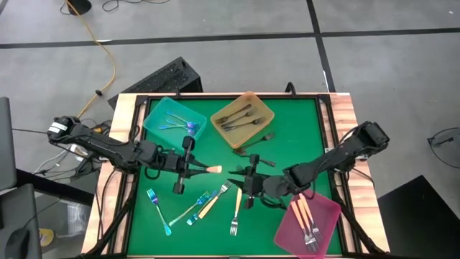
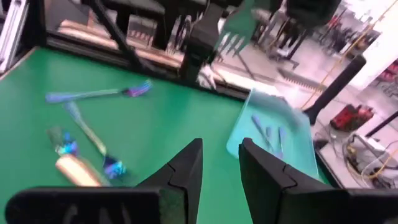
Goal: Sort silverware by color (type)
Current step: Put the yellow fork into the pink bin
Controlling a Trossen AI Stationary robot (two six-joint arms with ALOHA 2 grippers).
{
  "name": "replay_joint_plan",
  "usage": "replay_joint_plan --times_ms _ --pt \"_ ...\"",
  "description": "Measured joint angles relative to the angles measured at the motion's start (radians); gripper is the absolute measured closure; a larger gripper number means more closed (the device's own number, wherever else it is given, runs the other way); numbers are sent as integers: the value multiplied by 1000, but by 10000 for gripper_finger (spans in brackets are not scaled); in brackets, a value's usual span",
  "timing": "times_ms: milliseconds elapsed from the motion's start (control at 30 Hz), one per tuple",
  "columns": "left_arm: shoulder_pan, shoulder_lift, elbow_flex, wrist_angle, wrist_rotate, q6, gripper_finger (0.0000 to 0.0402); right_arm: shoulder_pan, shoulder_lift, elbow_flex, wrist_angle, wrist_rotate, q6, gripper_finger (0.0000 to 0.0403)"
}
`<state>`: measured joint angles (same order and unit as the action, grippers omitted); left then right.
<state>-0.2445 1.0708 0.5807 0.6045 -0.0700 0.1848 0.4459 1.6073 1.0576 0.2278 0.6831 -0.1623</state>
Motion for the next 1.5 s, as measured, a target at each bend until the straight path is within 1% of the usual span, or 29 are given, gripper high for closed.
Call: replay_joint_plan --times_ms 100,133,200,300,400,467,600,733,900,1033,1200,1367,1500 --pt "-16 11 0 12 4 30 386 -15 32 0 60 -13 -23 277" --pt "-20 13 -2 13 3 37 386 -19 34 0 65 -33 -16 277" --pt "-28 14 -32 66 0 45 386 -31 34 0 69 -88 20 277" --pt "-31 23 -123 264 -25 60 386 -58 34 0 59 -193 70 277" --pt "-29 23 -240 476 -54 50 386 -87 34 0 59 -260 107 277" --pt "-31 23 -306 590 -92 34 386 -101 34 0 57 -261 123 276" --pt "-48 23 -393 716 -143 5 386 -124 34 0 86 -249 126 263" --pt "-59 23 -413 704 -207 -7 386 -158 34 0 157 -240 103 234" --pt "-60 23 -413 695 -211 -6 386 -198 34 0 222 -244 102 173" --pt "-60 23 -413 689 -215 -6 386 -221 34 0 290 -303 102 134" --pt "-57 64 -400 687 -226 -6 386 -243 34 0 350 -368 100 121" --pt "-56 174 -337 694 -212 8 386 -247 34 1 370 -395 81 120" --pt "-49 268 -307 753 -200 58 386 -241 34 1 371 -401 74 120"
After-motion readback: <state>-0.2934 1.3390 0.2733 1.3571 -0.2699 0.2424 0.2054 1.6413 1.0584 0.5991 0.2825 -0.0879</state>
